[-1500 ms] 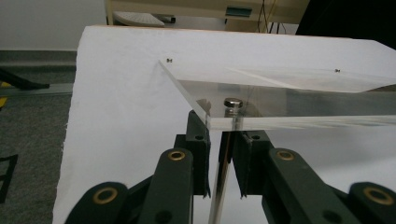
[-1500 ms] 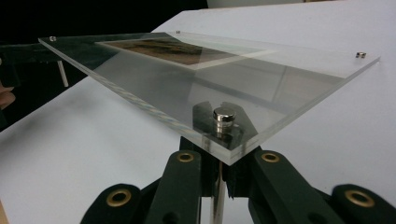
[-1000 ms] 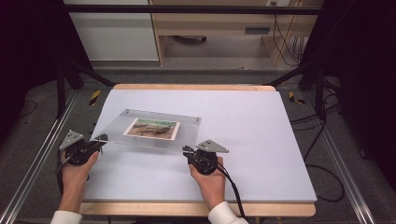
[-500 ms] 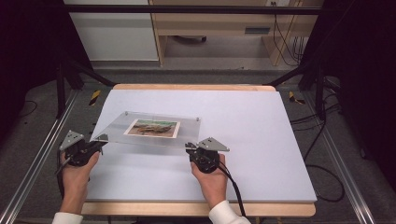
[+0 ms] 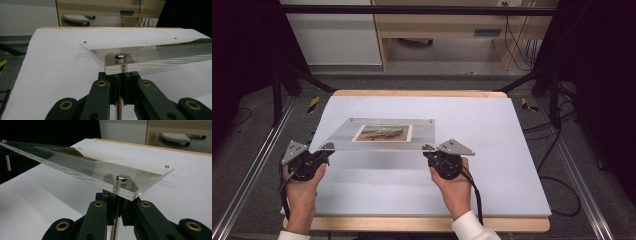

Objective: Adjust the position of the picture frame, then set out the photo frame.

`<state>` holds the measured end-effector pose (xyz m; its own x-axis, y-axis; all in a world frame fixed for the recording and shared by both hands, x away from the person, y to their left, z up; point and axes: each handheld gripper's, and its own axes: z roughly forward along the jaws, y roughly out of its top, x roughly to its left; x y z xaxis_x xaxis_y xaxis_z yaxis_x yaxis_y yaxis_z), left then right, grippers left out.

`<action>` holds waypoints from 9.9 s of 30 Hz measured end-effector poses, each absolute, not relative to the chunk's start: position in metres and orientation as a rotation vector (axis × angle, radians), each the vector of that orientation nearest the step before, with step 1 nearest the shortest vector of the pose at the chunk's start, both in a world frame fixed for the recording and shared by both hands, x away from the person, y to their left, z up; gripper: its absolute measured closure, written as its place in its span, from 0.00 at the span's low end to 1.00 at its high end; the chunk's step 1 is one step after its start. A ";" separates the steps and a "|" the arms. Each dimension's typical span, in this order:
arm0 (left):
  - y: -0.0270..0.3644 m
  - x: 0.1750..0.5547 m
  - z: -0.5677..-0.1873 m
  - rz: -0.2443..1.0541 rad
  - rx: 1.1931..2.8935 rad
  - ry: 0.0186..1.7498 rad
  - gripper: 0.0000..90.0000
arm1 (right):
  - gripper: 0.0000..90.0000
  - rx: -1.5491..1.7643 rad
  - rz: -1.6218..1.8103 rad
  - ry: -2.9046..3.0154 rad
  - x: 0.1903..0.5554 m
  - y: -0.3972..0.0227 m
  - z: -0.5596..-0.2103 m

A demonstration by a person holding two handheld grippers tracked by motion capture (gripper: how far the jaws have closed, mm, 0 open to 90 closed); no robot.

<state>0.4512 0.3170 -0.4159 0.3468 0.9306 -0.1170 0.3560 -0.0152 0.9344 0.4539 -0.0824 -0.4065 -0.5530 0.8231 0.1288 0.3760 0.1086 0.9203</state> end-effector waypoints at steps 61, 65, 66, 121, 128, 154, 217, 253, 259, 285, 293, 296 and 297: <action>0.207 0.449 -0.443 0.701 1.584 1.105 0.93 | 0.94 1.293 1.417 1.899 0.448 -0.197 -0.434; 0.206 0.447 -0.445 0.698 1.580 1.116 0.93 | 0.94 1.294 1.424 1.901 0.448 -0.197 -0.435; 0.206 0.445 -0.446 0.698 1.594 1.113 0.93 | 0.94 1.298 1.414 1.902 0.447 -0.197 -0.436; 0.214 0.434 -0.478 0.571 1.774 1.201 0.93 | 0.94 1.381 1.209 2.025 0.444 -0.183 -0.474; 0.216 0.436 -0.480 0.568 1.772 1.216 0.93 | 0.94 1.382 1.203 2.037 0.445 -0.180 -0.476; 0.216 0.436 -0.479 0.562 1.787 1.210 0.93 | 0.94 1.401 1.207 2.056 0.445 -0.181 -0.477; 0.237 0.478 -0.443 0.368 1.788 1.150 0.14 | 0.16 1.383 1.265 2.140 0.484 -0.190 -0.436; 0.235 0.493 -0.466 0.085 1.720 1.215 0.16 | 0.13 1.636 1.454 2.197 0.496 -0.192 -0.462; 0.236 0.496 -0.465 0.081 1.719 1.231 0.19 | 0.19 1.668 1.457 2.159 0.496 -0.192 -0.462; 0.232 0.502 -0.455 0.205 1.758 1.181 0.26 | 0.22 1.530 1.435 2.159 0.496 -0.192 -0.455; 0.232 0.495 -0.450 0.251 1.751 1.163 0.31 | 0.27 1.466 1.414 2.168 0.485 -0.195 -0.449; 0.233 0.494 -0.451 0.244 1.741 1.164 0.34 | 0.28 1.469 1.410 2.165 0.481 -0.196 -0.449; 0.234 0.493 -0.451 0.242 1.735 1.166 0.34 | 0.28 1.469 1.410 2.165 0.481 -0.196 -0.449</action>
